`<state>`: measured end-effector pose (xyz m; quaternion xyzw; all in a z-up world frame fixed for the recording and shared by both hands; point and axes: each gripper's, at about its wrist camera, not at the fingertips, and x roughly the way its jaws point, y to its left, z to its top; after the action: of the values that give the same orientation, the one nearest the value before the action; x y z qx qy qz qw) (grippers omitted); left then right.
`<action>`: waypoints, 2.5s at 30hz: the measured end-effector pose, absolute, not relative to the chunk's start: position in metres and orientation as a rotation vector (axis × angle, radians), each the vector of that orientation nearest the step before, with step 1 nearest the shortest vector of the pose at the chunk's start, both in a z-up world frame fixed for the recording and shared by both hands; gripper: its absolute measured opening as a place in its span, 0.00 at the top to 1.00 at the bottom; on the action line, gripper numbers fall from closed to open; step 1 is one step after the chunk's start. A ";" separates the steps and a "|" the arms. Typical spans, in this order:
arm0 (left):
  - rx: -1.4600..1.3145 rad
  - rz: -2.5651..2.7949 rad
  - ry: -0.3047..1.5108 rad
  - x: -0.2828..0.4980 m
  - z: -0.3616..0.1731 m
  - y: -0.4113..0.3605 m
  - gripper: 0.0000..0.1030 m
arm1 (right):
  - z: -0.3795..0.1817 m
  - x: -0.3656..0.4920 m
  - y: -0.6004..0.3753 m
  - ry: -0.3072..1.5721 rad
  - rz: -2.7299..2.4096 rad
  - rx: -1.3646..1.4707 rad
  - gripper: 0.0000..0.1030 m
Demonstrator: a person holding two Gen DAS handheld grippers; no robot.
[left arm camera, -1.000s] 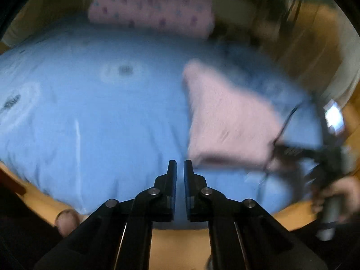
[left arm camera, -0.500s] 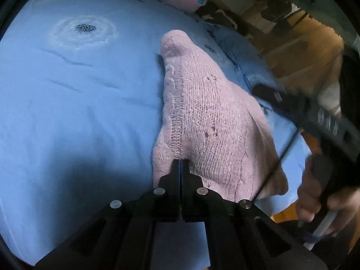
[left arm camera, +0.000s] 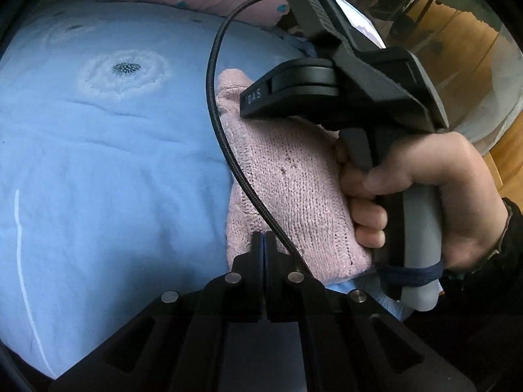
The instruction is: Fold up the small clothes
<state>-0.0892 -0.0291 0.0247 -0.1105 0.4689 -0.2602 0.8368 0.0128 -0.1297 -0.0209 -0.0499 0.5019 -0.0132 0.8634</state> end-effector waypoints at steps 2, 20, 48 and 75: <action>-0.237 -0.552 0.994 -0.093 0.026 -0.029 1.00 | -0.018 0.009 -0.131 1.030 -0.028 -0.079 0.76; -0.247 -0.549 0.984 -0.110 0.028 -0.019 1.00 | 0.004 -0.082 -0.169 0.988 0.076 -0.096 0.74; -0.989 -0.797 1.094 -0.021 -0.007 0.030 0.57 | -0.041 -0.138 -0.365 0.930 0.125 0.763 0.09; -0.504 -0.646 0.959 -0.054 0.054 0.040 1.00 | -0.046 -0.119 -0.326 0.902 0.298 0.818 0.62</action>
<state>-0.0537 0.0399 0.0539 -0.2358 0.4484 -0.3019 0.8076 -0.1192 -0.3260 -0.0456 0.3827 0.4222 0.1393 0.8099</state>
